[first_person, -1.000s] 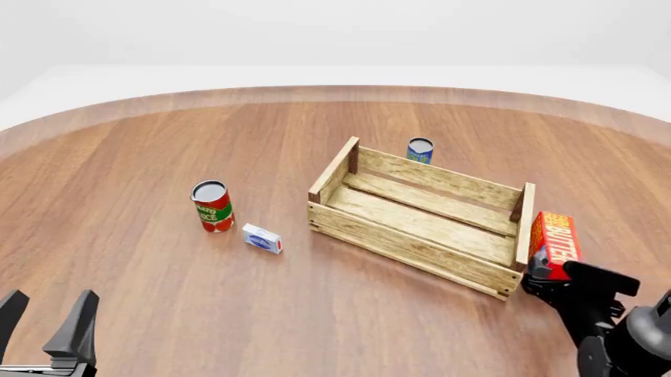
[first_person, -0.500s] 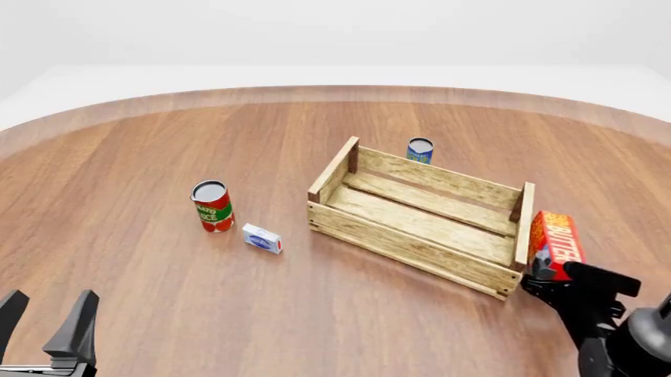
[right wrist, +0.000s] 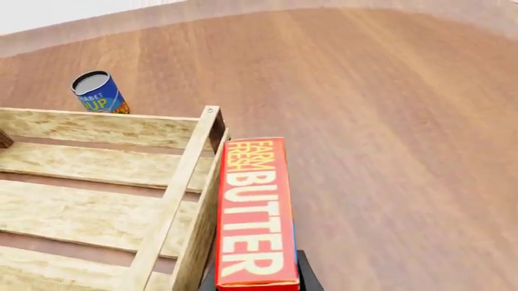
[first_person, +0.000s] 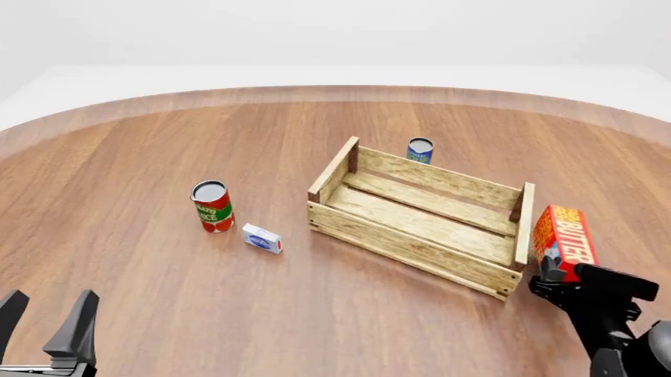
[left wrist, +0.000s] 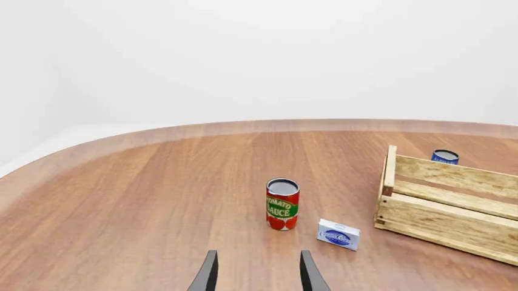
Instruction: Pick up the butter and put it in the tray.
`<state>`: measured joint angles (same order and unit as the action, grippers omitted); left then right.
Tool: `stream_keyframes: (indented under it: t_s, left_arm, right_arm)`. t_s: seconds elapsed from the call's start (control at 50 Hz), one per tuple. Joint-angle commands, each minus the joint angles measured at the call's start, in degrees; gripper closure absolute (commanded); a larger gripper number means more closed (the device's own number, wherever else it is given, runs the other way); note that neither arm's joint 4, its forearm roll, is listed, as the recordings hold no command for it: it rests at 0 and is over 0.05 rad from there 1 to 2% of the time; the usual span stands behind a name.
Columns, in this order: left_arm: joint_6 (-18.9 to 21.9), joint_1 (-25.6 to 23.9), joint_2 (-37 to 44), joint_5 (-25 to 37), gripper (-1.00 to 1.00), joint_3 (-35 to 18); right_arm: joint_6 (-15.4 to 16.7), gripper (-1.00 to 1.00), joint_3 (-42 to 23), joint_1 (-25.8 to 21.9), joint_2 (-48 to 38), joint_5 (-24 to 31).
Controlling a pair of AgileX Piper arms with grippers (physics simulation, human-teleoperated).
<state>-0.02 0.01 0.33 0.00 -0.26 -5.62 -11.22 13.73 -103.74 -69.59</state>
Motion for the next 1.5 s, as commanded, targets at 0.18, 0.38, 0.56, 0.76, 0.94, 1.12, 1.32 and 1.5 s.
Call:
stream_keyframes:
  t_s: [0.18,0.38,0.56,0.76,0.94,1.12,1.32,1.5]
  left_arm:
    - [0.0,0.0,0.0,0.0,-1.0,0.0]
    - [0.0,0.0,0.0,0.0,-1.0,0.0]
    - [0.0,0.0,0.0,0.0,-1.0,0.0]
    - [0.0,0.0,0.0,0.0,-1.0,0.0]
    - [0.0,0.0,0.0,0.0,-1.0,0.0]
    - [0.0,0.0,0.0,0.0,-1.0,0.0]
    - [0.0,0.0,0.0,0.0,-1.0,0.0]
    - [0.0,0.0,0.0,0.0,-1.0,0.0]
  right_arm:
    - [-0.5,1.0,3.0,-0.2,5.6,-0.3]
    - [0.0,1.0,4.4,0.0,7.7,-0.3]
    - [0.3,1.0,6.0,0.0,9.9,-0.3]
    - [0.7,1.0,7.1,0.2,12.3,-0.3]
    - [0.8,1.0,8.6,0.2,14.6,-0.3]
    - [0.9,1.0,10.2,0.1,17.0,-0.3]
    - [1.5,1.0,11.0,-0.7,19.1,0.5]
    - [1.8,1.0,10.9,-1.1,25.6,6.8]
